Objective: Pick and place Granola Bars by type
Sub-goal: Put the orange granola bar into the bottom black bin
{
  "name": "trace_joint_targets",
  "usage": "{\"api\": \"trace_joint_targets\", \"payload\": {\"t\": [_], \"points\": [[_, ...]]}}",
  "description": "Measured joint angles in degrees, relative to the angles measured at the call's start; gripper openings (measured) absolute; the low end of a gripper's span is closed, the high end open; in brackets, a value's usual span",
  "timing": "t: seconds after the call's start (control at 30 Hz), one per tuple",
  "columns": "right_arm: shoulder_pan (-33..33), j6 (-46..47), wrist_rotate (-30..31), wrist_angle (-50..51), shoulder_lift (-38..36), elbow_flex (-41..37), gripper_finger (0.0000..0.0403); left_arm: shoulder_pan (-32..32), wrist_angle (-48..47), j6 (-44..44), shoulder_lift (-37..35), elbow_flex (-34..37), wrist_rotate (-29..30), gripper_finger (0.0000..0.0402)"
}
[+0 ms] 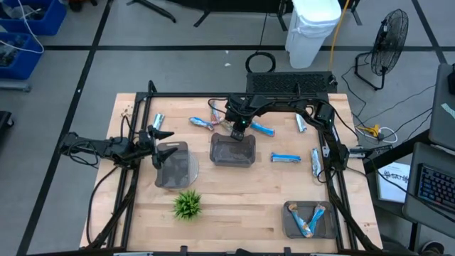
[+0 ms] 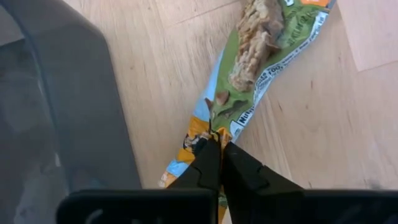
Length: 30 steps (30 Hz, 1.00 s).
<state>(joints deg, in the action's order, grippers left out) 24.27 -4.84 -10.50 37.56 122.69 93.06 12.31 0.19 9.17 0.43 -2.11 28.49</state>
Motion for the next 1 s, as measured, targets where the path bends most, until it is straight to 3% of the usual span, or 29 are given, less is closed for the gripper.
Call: {"api": "trace_joint_targets", "payload": {"t": [0.27,0.53,0.7,1.0], "points": [[0.0,-0.1,0.0,2.2,-0.7,0.4,0.0000,0.0,0.0,0.0,0.0,0.0,0.0,0.0361],[1.0,-0.1,0.4,7.6,-5.0,6.4,0.0000,0.0,0.0,0.0,0.0,0.0,0.0,0.0361],[1.3,1.4,0.6,17.1,-6.5,14.9,0.0000,0.0,0.0,0.0,0.0,0.0,0.0,0.0361],[0.1,5.2,7.7,37.8,-6.4,31.7,0.0000,0.0,0.0,0.0,0.0,0.0,0.0,0.0361]]}}
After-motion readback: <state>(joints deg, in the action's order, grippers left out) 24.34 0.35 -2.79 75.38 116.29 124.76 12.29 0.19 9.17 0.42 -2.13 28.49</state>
